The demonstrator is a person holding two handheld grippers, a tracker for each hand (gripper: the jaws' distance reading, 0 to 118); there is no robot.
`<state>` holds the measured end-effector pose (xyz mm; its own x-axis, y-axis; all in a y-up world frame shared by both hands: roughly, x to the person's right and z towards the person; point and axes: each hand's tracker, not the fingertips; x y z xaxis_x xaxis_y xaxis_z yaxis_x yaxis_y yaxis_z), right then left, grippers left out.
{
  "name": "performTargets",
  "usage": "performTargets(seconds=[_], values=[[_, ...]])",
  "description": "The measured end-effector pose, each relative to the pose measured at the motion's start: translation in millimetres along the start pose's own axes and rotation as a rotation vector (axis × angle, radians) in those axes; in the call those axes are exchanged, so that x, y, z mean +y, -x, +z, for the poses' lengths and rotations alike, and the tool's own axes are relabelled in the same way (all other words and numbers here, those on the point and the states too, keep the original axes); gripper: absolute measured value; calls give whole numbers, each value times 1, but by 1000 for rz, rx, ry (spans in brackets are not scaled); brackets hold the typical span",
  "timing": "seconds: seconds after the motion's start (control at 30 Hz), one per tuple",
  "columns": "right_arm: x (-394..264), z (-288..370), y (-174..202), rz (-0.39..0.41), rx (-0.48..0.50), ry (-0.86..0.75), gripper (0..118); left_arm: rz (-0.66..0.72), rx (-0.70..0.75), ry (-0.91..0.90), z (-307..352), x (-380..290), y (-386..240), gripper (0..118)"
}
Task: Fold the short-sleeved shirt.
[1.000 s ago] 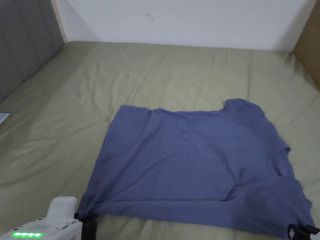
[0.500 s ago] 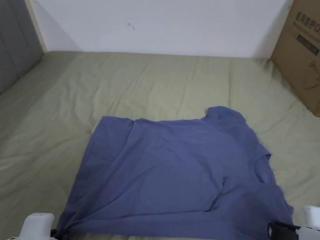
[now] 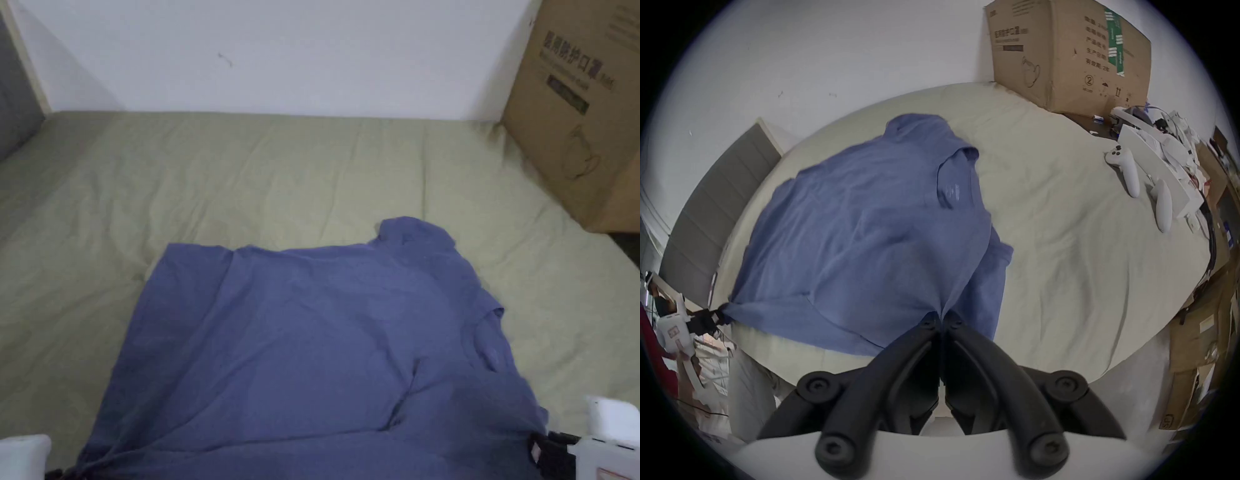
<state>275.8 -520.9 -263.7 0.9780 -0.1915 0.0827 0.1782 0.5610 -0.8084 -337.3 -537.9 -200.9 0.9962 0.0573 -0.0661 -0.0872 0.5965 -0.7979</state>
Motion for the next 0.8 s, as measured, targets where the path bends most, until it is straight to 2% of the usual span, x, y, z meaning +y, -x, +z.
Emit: performTargets(seconds=[0.1,0.33,0.5,0.63,0.67,0.73,0.77,0.8], values=[[18,2,-1,18,-19,-30,0,2,11,-20,-1,18,-2,1],[69,-21,5,1,-49,-34,0,1,22,-70,-33,84,-3,1],[97,-57,14,13,-80,8,0,-11,35,-30,-78,125,-7,1],[102,-89,17,2,-99,55,0,-74,59,43,-113,142,-13,2],[102,-93,18,-4,-107,68,4,-74,65,52,-116,142,-15,10],[101,-92,20,-6,-127,92,60,-66,64,55,-115,141,-15,73],[99,-89,22,-4,-128,89,78,-53,51,59,-111,140,-12,95],[96,-81,24,2,-119,66,80,-23,35,31,-104,136,-10,102]])
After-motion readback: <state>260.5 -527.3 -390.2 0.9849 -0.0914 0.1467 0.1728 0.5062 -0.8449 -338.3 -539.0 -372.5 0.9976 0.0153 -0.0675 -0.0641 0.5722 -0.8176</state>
